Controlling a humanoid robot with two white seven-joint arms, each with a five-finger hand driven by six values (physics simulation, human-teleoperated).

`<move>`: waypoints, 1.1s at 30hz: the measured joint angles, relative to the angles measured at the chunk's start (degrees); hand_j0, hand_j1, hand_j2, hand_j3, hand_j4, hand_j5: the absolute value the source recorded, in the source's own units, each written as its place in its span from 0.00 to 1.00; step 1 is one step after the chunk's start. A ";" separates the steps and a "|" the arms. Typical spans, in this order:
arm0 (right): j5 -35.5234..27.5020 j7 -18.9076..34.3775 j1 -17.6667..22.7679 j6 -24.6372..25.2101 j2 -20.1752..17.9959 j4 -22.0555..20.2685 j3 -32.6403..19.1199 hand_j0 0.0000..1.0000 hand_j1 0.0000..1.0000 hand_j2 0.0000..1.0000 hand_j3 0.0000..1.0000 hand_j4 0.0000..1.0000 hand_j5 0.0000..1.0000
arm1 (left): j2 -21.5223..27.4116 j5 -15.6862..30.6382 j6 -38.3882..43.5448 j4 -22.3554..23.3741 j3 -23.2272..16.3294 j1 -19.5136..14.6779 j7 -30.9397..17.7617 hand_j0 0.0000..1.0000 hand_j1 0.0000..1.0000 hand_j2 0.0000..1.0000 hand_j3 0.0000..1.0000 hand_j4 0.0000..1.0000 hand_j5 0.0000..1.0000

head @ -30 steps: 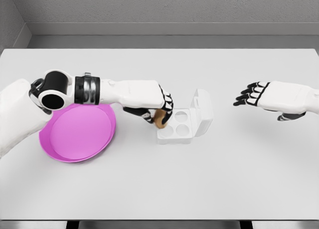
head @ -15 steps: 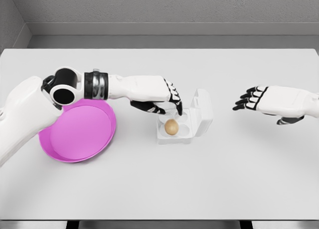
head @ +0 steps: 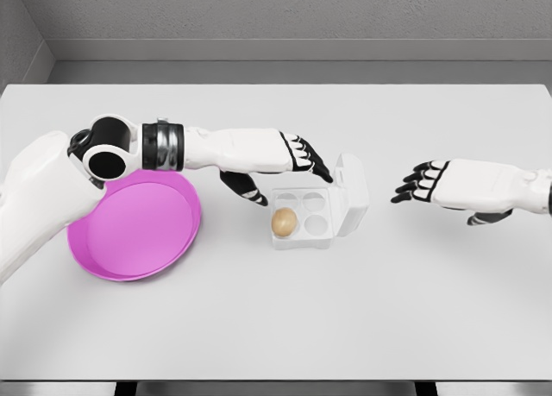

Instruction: Pack egg into the box and close the box lid

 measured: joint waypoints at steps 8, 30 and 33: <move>0.00 0.00 -0.35 0.00 0.38 -0.58 0.07 1.00 1.00 1.00 1.00 1.00 1.00 | 1.95 1.33 0.01 0.11 0.18 -0.44 0.06 1.00 1.00 1.00 1.00 1.00 1.00; 0.02 0.00 -1.05 -0.01 3.38 -2.62 0.80 1.00 1.00 1.00 1.00 1.00 1.00 | 19.63 9.88 0.00 4.73 5.77 -0.62 0.09 1.00 1.00 1.00 1.00 1.00 1.00; 0.01 0.00 -1.23 0.00 3.48 -3.10 0.88 1.00 1.00 1.00 1.00 1.00 1.00 | 19.65 9.91 0.00 4.80 5.78 -0.62 0.09 1.00 1.00 1.00 1.00 1.00 1.00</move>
